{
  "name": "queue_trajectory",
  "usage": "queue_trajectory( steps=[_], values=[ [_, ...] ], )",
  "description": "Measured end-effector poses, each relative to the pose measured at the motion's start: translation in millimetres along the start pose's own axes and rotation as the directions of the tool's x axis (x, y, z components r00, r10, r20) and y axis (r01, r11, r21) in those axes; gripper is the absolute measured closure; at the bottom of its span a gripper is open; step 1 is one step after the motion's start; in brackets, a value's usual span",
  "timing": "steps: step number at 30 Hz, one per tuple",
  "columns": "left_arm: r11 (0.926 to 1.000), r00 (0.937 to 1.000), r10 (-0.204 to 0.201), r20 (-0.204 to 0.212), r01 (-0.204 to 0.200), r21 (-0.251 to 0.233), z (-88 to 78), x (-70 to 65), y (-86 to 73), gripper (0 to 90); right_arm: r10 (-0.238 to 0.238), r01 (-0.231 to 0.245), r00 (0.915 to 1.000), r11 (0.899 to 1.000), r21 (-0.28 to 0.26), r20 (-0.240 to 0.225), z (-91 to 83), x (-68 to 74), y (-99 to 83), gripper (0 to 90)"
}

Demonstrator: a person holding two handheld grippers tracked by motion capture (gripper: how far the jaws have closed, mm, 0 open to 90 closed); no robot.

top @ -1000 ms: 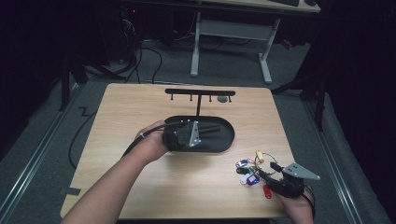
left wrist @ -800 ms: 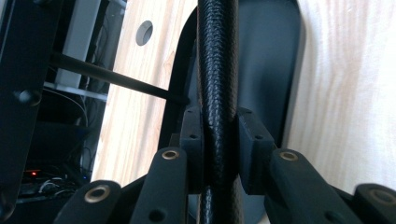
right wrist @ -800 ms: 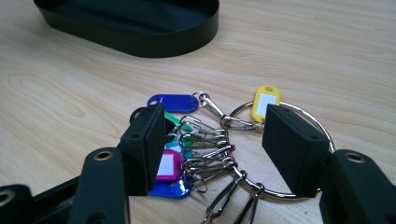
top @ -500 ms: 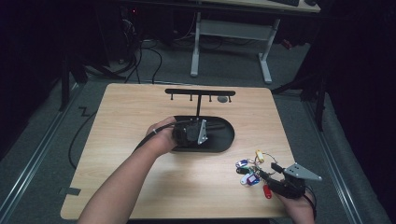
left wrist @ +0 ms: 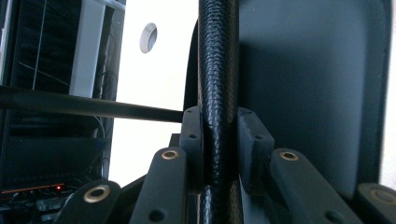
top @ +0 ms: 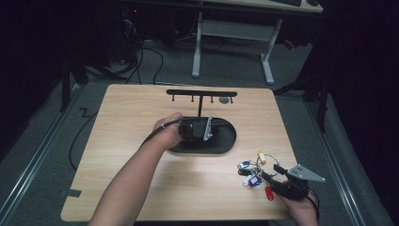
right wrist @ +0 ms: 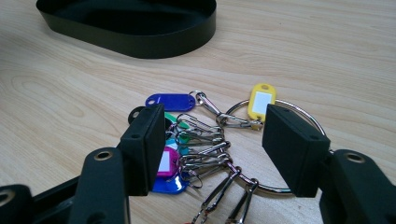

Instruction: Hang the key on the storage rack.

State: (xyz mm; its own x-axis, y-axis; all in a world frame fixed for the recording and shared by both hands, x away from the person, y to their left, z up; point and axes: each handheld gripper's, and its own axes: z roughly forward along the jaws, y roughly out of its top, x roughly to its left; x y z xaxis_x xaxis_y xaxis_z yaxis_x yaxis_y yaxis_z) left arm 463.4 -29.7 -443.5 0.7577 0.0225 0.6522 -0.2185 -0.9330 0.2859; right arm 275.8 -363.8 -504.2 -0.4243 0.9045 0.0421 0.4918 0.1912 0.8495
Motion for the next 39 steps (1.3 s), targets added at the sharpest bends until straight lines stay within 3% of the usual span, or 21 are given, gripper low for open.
queue_trajectory(
  steps=[10, 15, 22, 24, 30, 38, 39],
  values=[
    [0.9999, 0.9998, 0.004, 0.02, -0.004, 0.015, 9.2, -2.5, -9.6, 74.2, 0.003, -0.003, 0.9999, 1.0, 0.007, -0.011, 1.3, 0.9, -0.9, 39.7],
    [0.9985, 0.999, 0.017, 0.04, -0.019, 0.051, 13.5, -10.5, -13.3, 73.5, 0.008, -0.008, 0.9998, 1.0, 0.008, -0.016, 1.7, 1.4, -1.2, 39.8],
    [0.9982, 0.997, -0.021, 0.074, 0.016, 0.058, 14.7, -15.5, -11.9, 70.5, 0.009, -0.009, 0.9998, 1.0, 0.014, -0.019, 2.0, 1.8, -1.1, 39.7],
    [0.9975, 0.9956, -0.015, 0.093, 0.009, 0.07, 14.6, -18.4, -11.0, 68.6, 0.007, -0.007, 0.9998, 1.0, 0.014, -0.02, 1.8, 2.0, -1.2, 39.7],
    [0.9945, 0.9872, -0.085, 0.135, 0.076, 0.072, 17.2, -28.6, -13.9, 60.7, 0.008, -0.008, 0.9998, 1.0, 0.014, -0.018, 1.2, 2.0, -0.9, 39.6],
    [0.993, 0.9812, -0.11, 0.158, 0.102, 0.059, 12.9, -36.9, -16.3, 56.9, 0.012, -0.011, 0.9998, 1.0, 0.017, -0.016, 2.0, 1.7, 0.0, 39.6],
    [0.9932, 0.9836, -0.11, 0.143, 0.104, 0.052, 10.6, -37.0, -16.0, 57.2, 0.005, -0.005, 0.9998, 1.0, 0.015, -0.017, 2.0, 1.9, 0.1, 39.6]
  ],
)
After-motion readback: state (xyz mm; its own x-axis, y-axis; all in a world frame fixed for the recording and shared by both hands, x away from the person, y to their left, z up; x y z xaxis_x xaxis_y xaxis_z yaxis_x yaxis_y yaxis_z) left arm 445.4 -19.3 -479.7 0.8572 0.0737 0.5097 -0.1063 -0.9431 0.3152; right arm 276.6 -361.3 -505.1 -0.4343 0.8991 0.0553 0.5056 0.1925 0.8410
